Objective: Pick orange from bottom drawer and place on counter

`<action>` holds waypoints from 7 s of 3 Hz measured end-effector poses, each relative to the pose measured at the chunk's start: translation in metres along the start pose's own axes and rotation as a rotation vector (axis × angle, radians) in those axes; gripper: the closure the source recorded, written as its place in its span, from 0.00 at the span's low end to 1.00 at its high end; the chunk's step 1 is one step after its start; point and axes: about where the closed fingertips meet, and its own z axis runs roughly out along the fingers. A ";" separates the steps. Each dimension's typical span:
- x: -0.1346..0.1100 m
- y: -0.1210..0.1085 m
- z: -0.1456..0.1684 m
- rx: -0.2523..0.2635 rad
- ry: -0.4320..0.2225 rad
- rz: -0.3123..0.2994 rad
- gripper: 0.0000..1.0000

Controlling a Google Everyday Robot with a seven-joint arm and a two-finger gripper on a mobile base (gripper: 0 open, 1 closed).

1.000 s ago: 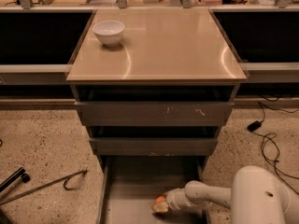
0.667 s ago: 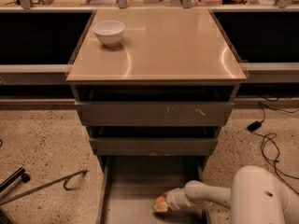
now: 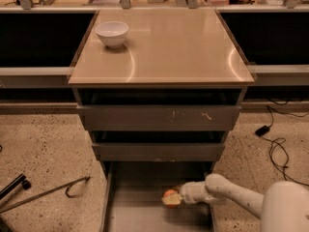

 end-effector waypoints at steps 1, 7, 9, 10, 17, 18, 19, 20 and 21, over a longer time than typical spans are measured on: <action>-0.062 -0.004 -0.049 -0.074 -0.159 -0.011 1.00; -0.194 0.129 -0.202 -0.178 -0.290 -0.235 1.00; -0.243 0.157 -0.230 -0.314 -0.298 -0.288 1.00; -0.243 0.158 -0.230 -0.315 -0.297 -0.288 1.00; -0.425 0.241 -0.398 -0.006 -0.336 -0.675 1.00; -0.483 0.223 -0.418 0.017 -0.417 -0.749 1.00; -0.537 0.222 -0.458 0.079 -0.487 -0.838 1.00; -0.569 0.206 -0.476 0.157 -0.518 -0.854 1.00; -0.586 0.175 -0.462 0.199 -0.499 -0.811 1.00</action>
Offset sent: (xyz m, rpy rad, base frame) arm 0.0017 -0.0113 0.2491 0.6079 -0.1151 0.2907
